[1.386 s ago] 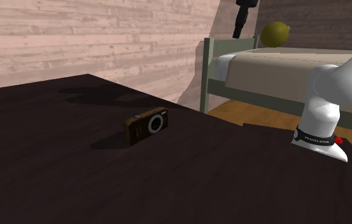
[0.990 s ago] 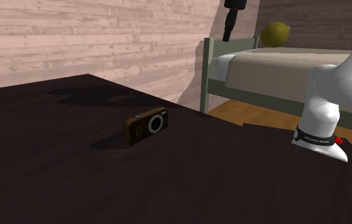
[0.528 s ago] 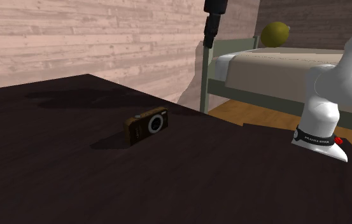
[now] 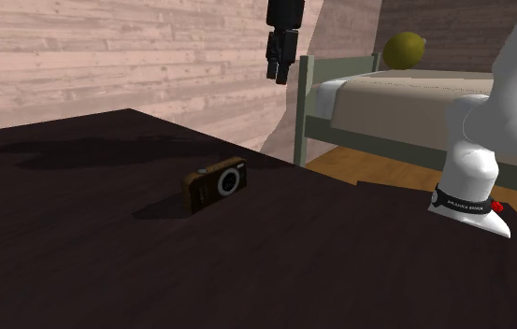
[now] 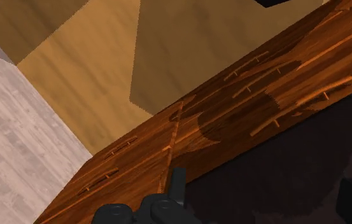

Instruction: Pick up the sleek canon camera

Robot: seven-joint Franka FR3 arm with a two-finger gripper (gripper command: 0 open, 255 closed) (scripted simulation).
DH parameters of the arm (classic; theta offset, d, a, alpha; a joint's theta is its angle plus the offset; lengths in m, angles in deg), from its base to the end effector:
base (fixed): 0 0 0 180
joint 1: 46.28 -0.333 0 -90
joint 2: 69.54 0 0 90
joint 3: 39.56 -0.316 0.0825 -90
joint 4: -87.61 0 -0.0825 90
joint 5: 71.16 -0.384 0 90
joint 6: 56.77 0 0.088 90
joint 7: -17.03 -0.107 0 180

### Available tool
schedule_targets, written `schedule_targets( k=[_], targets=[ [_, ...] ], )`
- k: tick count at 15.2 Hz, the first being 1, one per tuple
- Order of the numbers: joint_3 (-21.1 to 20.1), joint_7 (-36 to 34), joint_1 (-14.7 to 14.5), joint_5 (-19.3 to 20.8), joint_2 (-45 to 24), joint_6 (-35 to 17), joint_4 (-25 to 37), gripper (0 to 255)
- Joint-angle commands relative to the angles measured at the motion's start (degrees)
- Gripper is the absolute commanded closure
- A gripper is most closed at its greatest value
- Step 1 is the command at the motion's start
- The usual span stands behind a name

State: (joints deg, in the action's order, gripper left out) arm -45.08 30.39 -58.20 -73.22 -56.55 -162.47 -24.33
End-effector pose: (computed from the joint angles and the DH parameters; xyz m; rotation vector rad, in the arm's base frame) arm 0.4766 0.1571 0.5847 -3.0104 -0.8148 -0.1816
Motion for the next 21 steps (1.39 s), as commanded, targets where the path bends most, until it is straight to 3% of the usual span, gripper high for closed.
schedule_targets(
  k=[1,21],
  targets=[
    [-1.12,1.11,-1.11,0.06,-3.02,-0.73,1.92,0],
    [-12.25,8.95,-14.11,6.92,-31.9,1.41,28.21,0]
  ],
)
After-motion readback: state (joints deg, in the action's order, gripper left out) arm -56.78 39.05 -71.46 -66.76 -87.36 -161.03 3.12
